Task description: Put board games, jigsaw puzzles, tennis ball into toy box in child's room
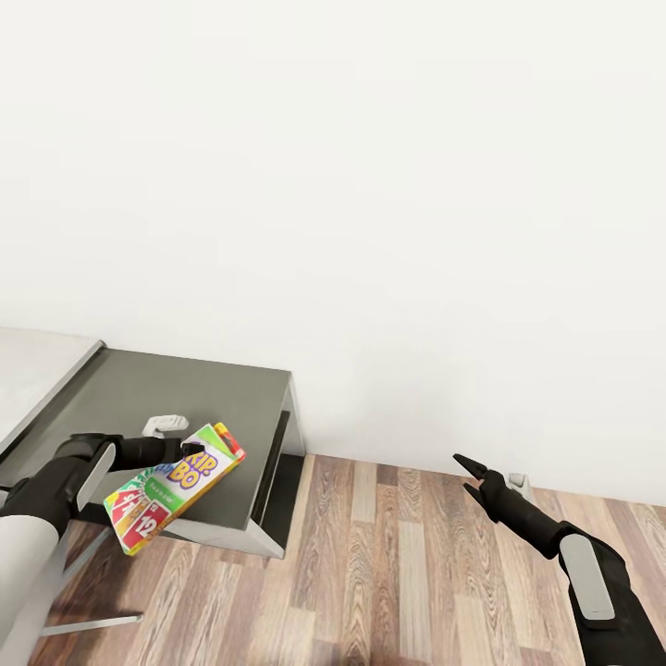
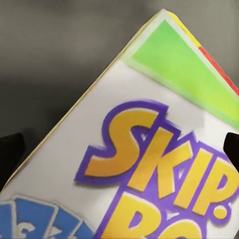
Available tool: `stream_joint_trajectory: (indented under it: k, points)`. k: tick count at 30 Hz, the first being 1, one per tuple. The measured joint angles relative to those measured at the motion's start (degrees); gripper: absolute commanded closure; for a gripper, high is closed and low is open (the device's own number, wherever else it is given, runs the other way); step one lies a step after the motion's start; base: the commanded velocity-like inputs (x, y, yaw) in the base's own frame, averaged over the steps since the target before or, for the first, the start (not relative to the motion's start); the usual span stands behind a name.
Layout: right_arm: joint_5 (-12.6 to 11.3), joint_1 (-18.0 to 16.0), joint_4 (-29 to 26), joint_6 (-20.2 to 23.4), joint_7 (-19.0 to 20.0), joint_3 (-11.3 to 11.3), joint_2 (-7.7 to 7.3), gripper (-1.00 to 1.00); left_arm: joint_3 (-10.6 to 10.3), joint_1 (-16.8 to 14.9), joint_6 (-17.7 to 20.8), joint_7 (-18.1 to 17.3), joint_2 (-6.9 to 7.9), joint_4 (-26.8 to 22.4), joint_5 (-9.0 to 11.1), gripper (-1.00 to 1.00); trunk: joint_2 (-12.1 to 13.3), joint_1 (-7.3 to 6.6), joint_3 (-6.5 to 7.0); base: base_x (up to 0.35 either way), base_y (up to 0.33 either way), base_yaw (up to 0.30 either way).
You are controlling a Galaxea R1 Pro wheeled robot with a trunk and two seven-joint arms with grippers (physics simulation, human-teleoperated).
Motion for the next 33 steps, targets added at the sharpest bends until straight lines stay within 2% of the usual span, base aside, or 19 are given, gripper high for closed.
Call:
stream_joint_trajectory:
  k: [13, 24, 33]
  points:
    - [0.0, 0.0, 0.1, 0.0, 0.0, 0.0, 0.00, -1.00, 0.0, 0.0, 0.0, 0.0, 0.00, 0.0, 0.0, -1.00, 0.0, 0.00, 0.00, 0.000, -0.027, -0.002]
    - [0.0, 0.0, 0.1, 0.0, 0.0, 0.0, 0.00, -1.00, 0.0, 0.0, 0.0, 0.0, 0.00, 0.0, 0.0, -1.00, 0.0, 0.00, 0.53, 0.000, 0.000, -0.153]
    - [0.0, 0.0, 0.1, 0.0, 0.0, 0.0, 0.00, -1.00, 0.4, 0.0, 0.0, -0.3, 0.36, -1.3, 0.1, -1.00, 0.0, 0.00, 0.69, 0.000, 0.000, -0.031]
